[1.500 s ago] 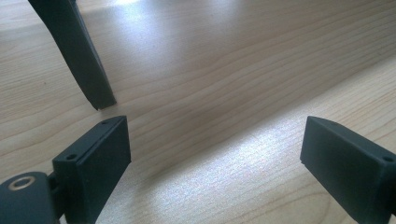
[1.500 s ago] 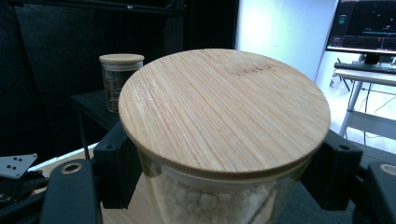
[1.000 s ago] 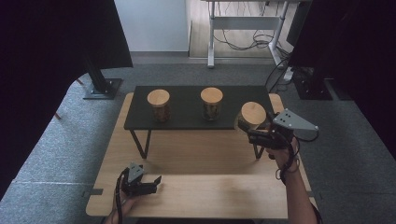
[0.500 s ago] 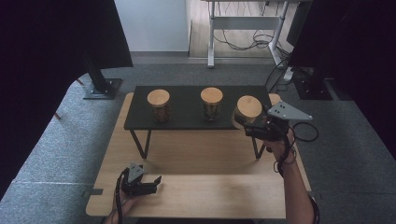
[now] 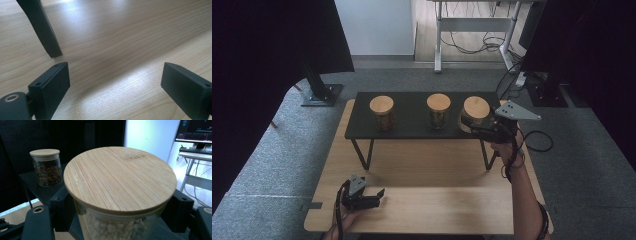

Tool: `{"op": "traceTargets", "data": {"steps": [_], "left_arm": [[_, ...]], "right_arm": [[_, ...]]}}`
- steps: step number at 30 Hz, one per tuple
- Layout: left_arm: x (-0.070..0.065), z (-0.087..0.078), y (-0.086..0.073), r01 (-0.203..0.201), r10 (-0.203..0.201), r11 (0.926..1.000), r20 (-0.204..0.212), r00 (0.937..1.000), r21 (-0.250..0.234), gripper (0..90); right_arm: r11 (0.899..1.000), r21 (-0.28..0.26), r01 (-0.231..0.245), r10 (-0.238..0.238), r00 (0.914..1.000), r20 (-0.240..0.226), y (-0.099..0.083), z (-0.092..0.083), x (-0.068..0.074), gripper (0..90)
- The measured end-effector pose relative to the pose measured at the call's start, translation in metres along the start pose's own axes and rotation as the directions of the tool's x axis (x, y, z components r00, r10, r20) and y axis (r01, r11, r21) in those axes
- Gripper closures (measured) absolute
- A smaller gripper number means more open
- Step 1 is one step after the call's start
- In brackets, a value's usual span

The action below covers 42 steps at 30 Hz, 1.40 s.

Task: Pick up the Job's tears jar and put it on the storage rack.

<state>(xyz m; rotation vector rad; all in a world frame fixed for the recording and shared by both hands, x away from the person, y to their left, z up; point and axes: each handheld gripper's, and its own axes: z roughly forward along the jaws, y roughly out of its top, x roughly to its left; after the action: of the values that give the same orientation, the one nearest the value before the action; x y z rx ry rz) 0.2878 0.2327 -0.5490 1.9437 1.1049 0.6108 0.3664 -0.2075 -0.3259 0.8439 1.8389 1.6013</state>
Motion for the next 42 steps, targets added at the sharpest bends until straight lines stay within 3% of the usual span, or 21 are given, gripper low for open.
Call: {"op": "traceTargets", "data": {"steps": [17,28,42], "left_arm": [[0.001,-0.001,0.0,0.001,-0.001,1.0,-0.003,1.0,0.003,8.0],[0.001,-0.001,-0.001,-0.001,0.001,1.0,-0.008,1.0,0.004,7.9],[0.001,-0.001,-0.001,0.0,0.0,1.0,-0.006,1.0,0.004,8.0]], "right_arm": [[0.999,0.041,-0.007,0.005,0.9987,0.051,-0.004,0.026,-0.011,24.8],[0.998,0.064,0.006,-0.013,0.9944,0.105,-0.011,0.034,-0.013,24.9],[0.997,0.078,-0.023,0.012,0.9891,0.147,-0.018,0.043,-0.018,24.8]]}}
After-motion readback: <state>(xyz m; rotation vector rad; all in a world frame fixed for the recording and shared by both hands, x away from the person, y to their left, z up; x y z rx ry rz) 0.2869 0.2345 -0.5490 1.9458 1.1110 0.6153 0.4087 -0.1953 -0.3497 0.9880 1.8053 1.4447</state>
